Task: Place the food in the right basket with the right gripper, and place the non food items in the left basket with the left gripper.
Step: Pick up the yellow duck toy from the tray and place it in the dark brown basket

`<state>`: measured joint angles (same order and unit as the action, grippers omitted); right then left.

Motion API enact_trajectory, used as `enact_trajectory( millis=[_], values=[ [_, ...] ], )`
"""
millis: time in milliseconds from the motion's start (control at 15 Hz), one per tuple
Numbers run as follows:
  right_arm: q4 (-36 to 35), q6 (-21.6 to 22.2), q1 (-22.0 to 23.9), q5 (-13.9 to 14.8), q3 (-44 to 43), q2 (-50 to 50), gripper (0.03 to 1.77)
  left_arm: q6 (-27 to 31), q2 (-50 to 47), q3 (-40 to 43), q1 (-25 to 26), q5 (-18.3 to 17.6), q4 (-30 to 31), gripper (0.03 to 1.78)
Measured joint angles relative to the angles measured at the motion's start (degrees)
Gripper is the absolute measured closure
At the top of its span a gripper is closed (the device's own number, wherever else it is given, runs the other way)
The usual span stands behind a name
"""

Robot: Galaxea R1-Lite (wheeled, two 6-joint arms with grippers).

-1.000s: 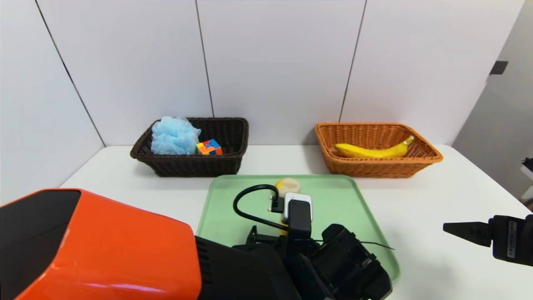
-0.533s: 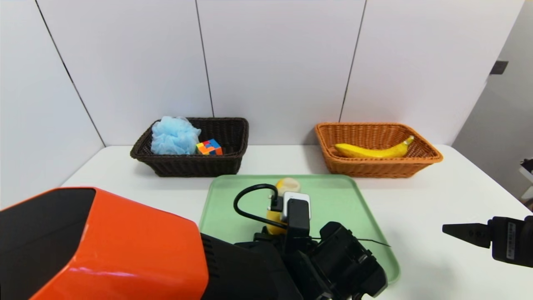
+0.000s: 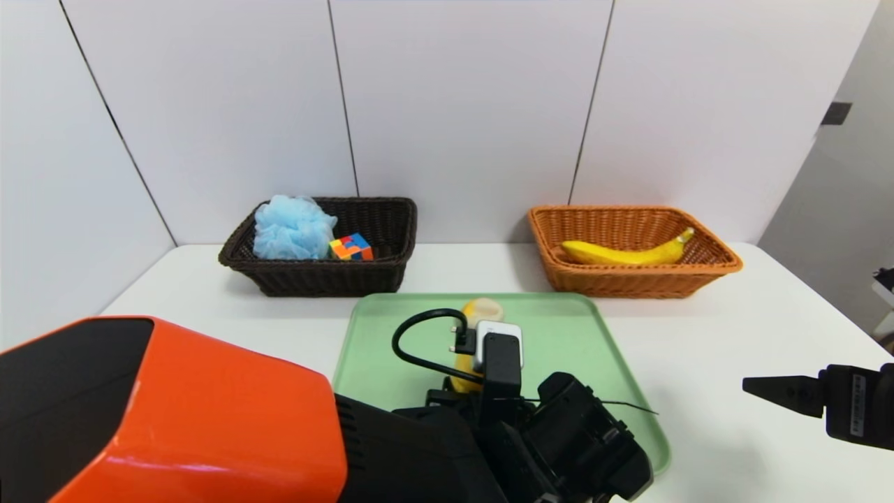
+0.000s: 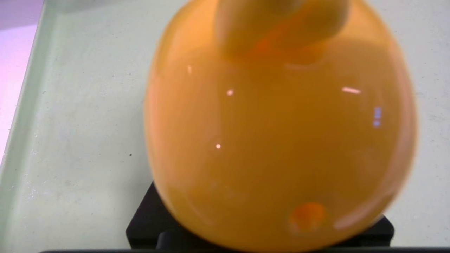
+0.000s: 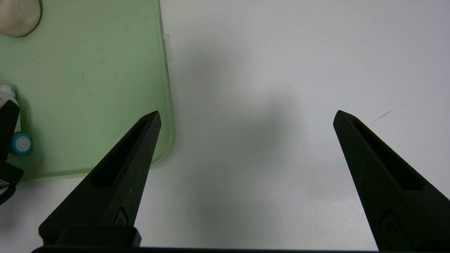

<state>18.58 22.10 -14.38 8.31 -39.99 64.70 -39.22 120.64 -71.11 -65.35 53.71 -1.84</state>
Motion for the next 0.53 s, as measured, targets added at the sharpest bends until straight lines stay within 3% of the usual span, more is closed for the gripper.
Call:
enact_trajectory(
  millis=[267,533],
  values=[
    [-0.04,0.09,0.00,-0.02,0.33,0.00,0.10,2.28,-2.52,-0.02,0.22,-0.10,-0.46,1.06],
    [-0.04,0.09,0.04,0.00,0.71,-0.01,0.10,9.03,-7.63,-1.11,2.34,-0.44,-0.35,1.06]
  ],
)
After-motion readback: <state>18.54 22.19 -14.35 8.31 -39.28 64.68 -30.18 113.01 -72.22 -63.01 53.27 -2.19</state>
